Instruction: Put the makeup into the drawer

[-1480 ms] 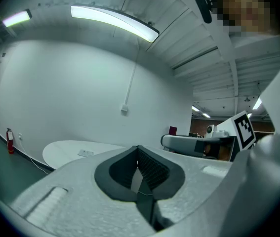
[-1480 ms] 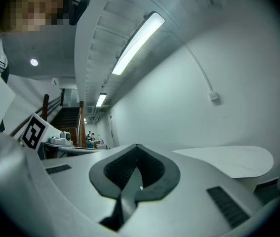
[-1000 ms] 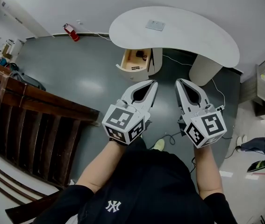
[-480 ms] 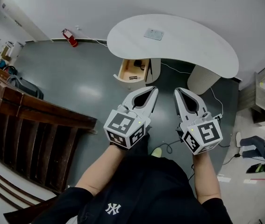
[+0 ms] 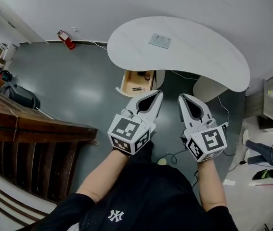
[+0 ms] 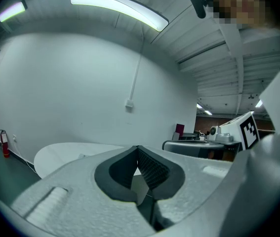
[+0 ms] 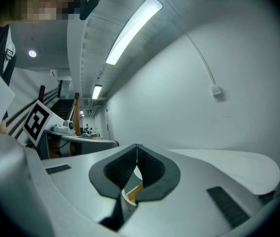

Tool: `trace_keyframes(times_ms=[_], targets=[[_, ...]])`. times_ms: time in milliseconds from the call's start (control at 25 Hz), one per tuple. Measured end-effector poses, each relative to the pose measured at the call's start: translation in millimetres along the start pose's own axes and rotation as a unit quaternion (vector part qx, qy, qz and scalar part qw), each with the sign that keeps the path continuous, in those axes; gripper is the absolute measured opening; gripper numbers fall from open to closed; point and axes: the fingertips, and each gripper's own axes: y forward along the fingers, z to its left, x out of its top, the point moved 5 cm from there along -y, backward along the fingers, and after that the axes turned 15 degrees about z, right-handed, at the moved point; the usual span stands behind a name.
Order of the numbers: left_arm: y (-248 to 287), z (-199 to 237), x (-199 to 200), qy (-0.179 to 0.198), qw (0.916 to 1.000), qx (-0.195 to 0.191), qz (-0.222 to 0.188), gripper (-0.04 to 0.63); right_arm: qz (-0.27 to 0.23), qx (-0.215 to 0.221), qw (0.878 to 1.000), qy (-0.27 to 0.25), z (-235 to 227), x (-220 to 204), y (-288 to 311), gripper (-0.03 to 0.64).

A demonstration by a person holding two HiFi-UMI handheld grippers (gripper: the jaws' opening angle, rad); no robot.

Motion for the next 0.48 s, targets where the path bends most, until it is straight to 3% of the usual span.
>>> trace_keyframes(times_ms=[480], targets=[[54.7, 107.8, 28.5, 0.027, 0.9988, -0.039, 0.015, 0.011, 0.029, -0.053, 0.998, -0.022, -24.0, 36.9, 121.5, 0.015]])
